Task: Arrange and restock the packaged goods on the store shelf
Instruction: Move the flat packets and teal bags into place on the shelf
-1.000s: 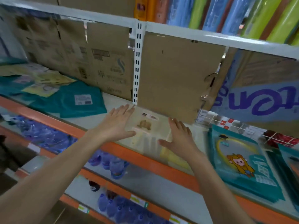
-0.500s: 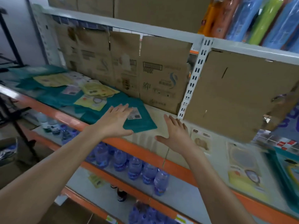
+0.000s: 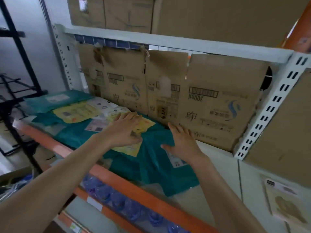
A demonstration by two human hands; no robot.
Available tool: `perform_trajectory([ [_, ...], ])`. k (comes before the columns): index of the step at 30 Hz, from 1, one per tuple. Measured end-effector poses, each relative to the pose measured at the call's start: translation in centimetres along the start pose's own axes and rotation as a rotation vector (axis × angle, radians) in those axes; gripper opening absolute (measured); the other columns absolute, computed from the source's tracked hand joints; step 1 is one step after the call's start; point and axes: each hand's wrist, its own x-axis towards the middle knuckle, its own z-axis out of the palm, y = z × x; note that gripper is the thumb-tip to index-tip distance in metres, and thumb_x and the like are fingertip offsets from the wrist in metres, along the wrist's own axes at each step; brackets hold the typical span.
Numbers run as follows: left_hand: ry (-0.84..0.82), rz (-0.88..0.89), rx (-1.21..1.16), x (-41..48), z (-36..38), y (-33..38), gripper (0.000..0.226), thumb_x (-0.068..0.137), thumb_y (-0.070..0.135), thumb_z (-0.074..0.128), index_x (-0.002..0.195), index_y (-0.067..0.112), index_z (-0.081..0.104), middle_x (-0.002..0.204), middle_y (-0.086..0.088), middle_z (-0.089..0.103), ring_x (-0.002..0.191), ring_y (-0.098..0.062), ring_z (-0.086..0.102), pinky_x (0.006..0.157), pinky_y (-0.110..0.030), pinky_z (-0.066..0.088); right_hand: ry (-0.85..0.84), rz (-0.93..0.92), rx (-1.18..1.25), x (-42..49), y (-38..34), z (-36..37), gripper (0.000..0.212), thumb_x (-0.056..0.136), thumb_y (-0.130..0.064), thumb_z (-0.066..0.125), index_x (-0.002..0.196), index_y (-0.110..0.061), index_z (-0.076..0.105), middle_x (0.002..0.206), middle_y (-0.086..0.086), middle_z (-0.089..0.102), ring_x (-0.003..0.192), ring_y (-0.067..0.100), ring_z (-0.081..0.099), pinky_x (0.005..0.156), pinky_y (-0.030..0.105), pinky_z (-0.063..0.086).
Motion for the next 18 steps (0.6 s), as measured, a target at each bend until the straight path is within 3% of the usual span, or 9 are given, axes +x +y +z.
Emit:
perform_trajectory([
  [6, -0.05, -0.013, -0.021, 3.1, 1.1, -5.3, 0.084, 0.085, 0.059, 0.047, 0.149, 0.021, 0.008, 0.156, 0.001, 0.007, 0.142, -0.02, 0.009, 0.115, -0.036, 0.008, -0.028, -0.013, 0.003, 5.1, -1.8, 1.1, 0.084, 0.088, -0.054, 0.05, 0.15, -0.019, 0.006, 0.156, 0.001, 0.009, 0.143, 0.024, 0.01, 0.116, 0.046, 0.012],
  [18, -0.165, 0.122, -0.205, 9.5, 1.4, -14.4, 0.078, 0.088, 0.054, 0.047, 0.149, 0.024, 0.009, 0.156, 0.004, 0.009, 0.142, -0.017, 0.012, 0.114, -0.035, 0.014, -0.028, 0.164, 0.117, 11.4, -6.1, 3.6, 0.081, 0.086, -0.059, 0.048, 0.149, -0.02, 0.015, 0.155, 0.001, 0.021, 0.141, 0.022, 0.021, 0.113, 0.043, 0.021],
])
